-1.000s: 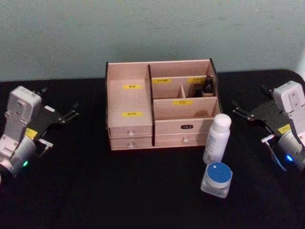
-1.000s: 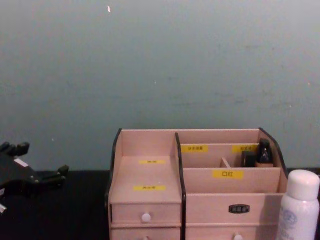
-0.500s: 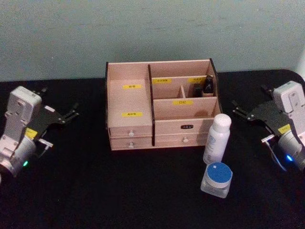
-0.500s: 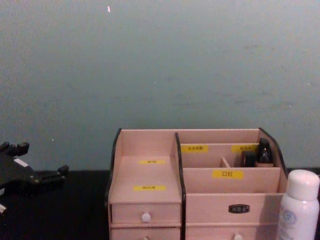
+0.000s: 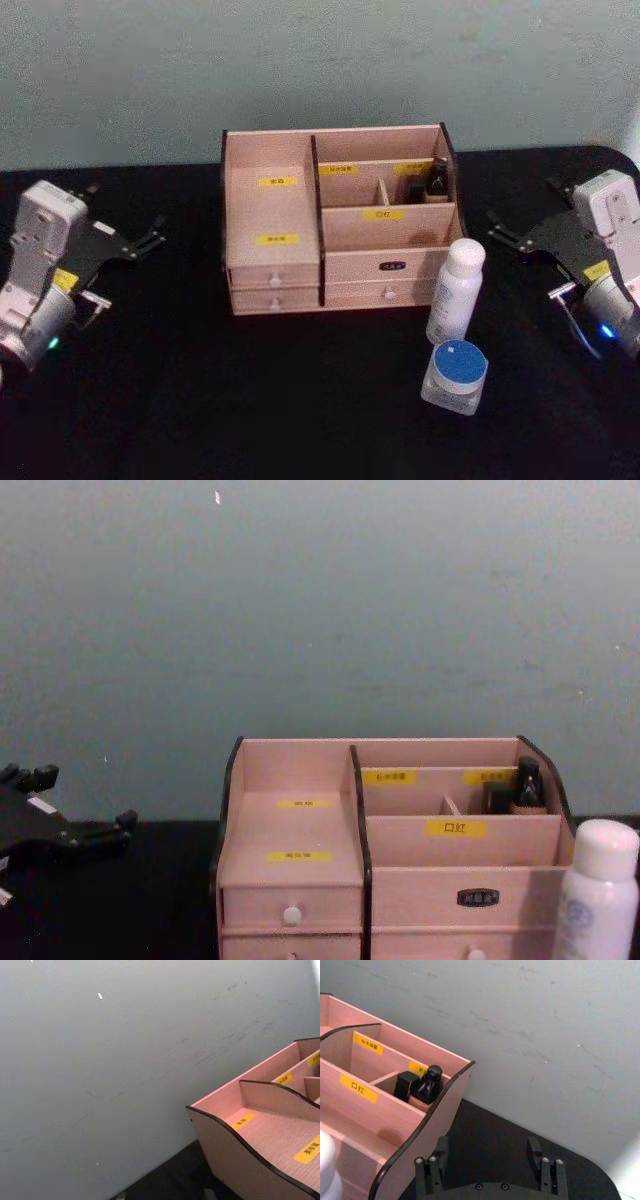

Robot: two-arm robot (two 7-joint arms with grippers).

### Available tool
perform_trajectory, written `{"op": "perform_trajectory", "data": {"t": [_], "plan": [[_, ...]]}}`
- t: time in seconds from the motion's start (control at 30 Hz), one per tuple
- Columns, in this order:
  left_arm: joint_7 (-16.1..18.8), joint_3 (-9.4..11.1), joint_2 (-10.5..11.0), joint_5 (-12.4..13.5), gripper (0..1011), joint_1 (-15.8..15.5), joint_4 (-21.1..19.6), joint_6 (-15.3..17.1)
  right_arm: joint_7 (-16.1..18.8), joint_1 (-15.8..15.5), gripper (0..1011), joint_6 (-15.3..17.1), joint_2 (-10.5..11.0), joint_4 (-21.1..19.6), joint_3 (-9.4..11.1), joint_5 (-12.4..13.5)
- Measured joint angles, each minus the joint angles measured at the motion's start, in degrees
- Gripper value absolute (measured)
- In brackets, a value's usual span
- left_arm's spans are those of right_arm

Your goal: Pick up the facial cleanser and watermelon frost from the table and place them into the tiered storage box.

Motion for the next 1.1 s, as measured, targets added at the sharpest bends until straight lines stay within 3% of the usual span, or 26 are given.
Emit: {"op": "perform_trajectory", "data": {"t": [1.1], "plan": [[0.0, 0.0, 0.0, 0.0, 1001, 0.0, 0.0, 0.0, 0.0, 0.0, 1000, 0.0, 0.0, 0.0, 0.0, 0.0]]}}
